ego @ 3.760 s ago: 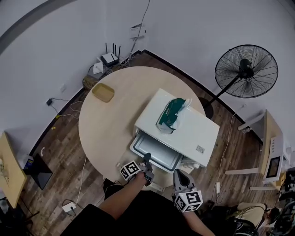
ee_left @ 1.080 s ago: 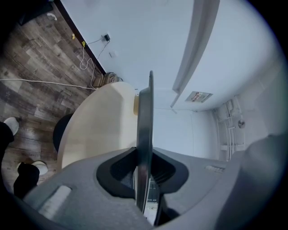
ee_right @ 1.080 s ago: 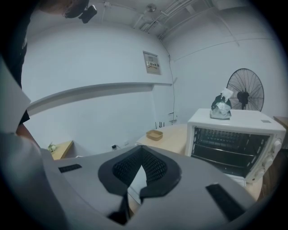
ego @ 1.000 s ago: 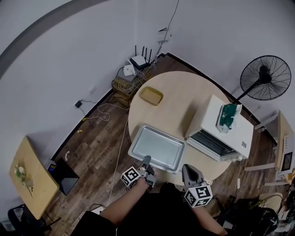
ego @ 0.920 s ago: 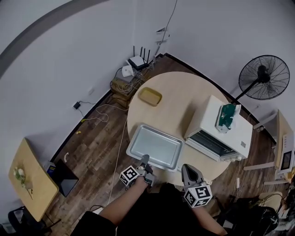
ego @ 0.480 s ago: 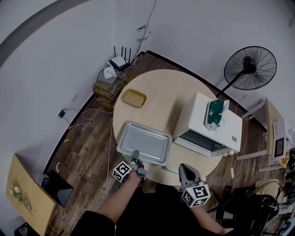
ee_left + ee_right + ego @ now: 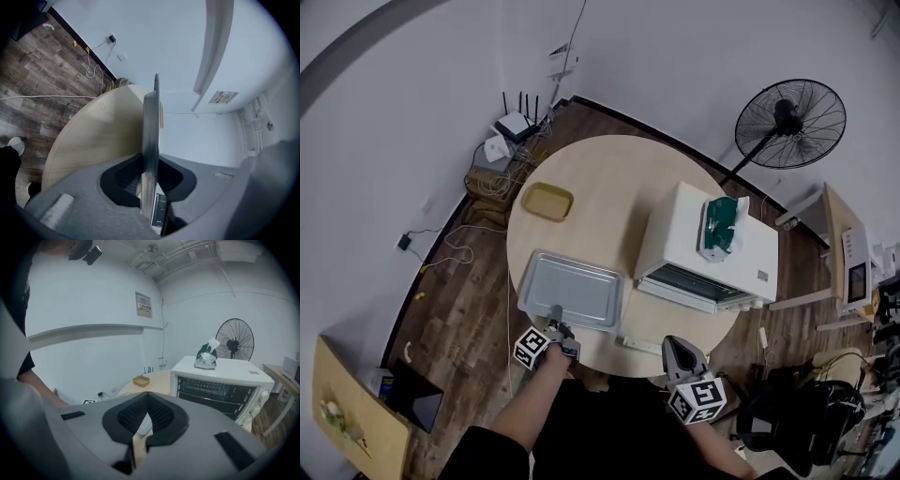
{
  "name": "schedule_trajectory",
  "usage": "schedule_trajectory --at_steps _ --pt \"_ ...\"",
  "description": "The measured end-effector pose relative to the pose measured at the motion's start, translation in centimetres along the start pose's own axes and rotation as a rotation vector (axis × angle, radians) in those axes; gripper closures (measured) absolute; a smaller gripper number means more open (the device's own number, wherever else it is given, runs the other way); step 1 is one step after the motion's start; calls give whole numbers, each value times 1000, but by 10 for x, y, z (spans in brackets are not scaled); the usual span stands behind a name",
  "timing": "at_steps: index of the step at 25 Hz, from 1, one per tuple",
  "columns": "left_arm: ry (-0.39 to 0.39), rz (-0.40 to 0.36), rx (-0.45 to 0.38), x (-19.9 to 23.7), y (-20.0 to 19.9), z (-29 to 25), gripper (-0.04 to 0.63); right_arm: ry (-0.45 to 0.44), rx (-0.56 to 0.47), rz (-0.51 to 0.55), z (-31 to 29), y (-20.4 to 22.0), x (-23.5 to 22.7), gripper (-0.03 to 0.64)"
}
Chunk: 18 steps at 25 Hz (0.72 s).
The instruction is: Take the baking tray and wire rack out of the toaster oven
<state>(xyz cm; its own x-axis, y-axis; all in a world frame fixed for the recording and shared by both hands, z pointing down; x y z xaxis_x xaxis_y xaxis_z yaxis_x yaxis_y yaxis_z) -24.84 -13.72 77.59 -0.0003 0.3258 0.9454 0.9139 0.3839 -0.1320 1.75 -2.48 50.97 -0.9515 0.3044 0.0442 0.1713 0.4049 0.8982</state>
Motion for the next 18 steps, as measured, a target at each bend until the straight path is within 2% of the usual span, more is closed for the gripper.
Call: schedule_trajectory --at_steps 6,12,18 --pt "-50 -27 7 0 0 -3 522 10 -6 -5 0 -1 -7 617" --pt "-226 -130 26 3 -2 -2 522 0 -19 -3 -1 -2 -6 617" --pt "-297 -224 93 -1 -2 0 473 -9 -31 -11 -1 -3 -7 617"
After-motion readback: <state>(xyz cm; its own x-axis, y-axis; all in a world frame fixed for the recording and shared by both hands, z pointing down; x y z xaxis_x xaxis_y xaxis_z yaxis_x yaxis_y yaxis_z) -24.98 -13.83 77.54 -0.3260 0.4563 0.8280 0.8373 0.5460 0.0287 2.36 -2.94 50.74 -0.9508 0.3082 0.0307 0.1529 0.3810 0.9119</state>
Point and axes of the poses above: the fingertips, and each gripper's own axes: z backward along the fingers, x to its left, y out of its underside, the point moved 5 cm from there along z, backward along the fingers, and after that the axes turned 8 degrees about z, right-handed, at the moved point
